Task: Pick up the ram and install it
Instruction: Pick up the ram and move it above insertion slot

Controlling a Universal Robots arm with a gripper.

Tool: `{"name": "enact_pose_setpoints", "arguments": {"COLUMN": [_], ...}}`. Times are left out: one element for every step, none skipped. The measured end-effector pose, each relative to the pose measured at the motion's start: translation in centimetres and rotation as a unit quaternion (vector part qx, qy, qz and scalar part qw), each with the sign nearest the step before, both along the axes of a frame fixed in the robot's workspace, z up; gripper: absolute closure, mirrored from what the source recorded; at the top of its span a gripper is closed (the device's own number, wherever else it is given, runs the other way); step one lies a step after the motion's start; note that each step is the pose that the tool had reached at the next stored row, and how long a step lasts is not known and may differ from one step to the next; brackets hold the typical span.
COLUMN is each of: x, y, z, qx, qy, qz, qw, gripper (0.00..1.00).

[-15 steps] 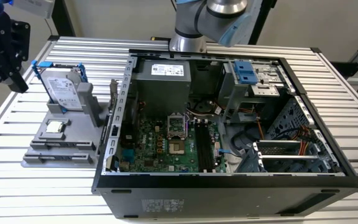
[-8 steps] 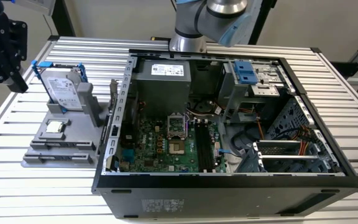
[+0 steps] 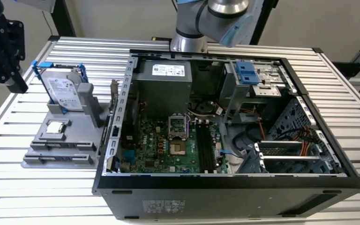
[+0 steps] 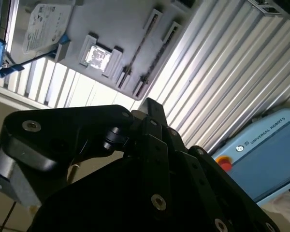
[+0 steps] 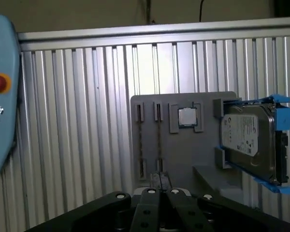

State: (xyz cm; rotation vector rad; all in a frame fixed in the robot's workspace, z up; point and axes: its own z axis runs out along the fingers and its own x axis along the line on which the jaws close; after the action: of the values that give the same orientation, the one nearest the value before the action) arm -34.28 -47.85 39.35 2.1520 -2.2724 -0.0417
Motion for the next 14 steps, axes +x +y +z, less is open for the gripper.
{"name": "enact_pose_setpoints", "arguments": {"x": [0.00, 0.00, 0.00, 0.00, 0.00, 0.00, 0.00, 0.00, 0.00, 0.00, 0.00, 0.00, 0.00, 0.00], "y": [0.00, 0.00, 0.00, 0.00, 0.00, 0.00, 0.00, 0.00, 0.00, 0.00, 0.00, 0.00, 0.00, 0.00], "z": [0.00, 0.00, 0.00, 0.00, 0.00, 0.00, 0.00, 0.00, 0.00, 0.00, 0.00, 0.00, 0.00, 0.00], "qx": [0.0000, 0.0000, 0.0000, 0.0000, 0.0000, 0.0000, 0.0000, 0.0000, 0.0000, 0.0000, 0.0000, 0.0000, -0.0001, 0.0000], "qy": [0.0000, 0.0000, 0.0000, 0.0000, 0.0000, 0.0000, 0.0000, 0.0000, 0.0000, 0.0000, 0.0000, -0.0003, -0.0006, -0.0006], "qz": [0.006, 0.012, 0.018, 0.023, 0.029, 0.034, 0.039, 0.044, 0.049, 0.051, 0.051, 0.051, 0.051, 0.051], "qw": [0.99998, 0.99993, 0.99984, 0.99973, 0.99958, 0.99941, 0.99922, 0.99902, 0.99882, 0.99869, 0.99869, 0.99868, 0.99868, 0.99868], "gripper": [1.00, 1.00, 1.00, 1.00, 1.00, 1.00, 1.00, 1.00, 1.00, 1.00, 1.00, 1.00, 1.00, 1.00]}}
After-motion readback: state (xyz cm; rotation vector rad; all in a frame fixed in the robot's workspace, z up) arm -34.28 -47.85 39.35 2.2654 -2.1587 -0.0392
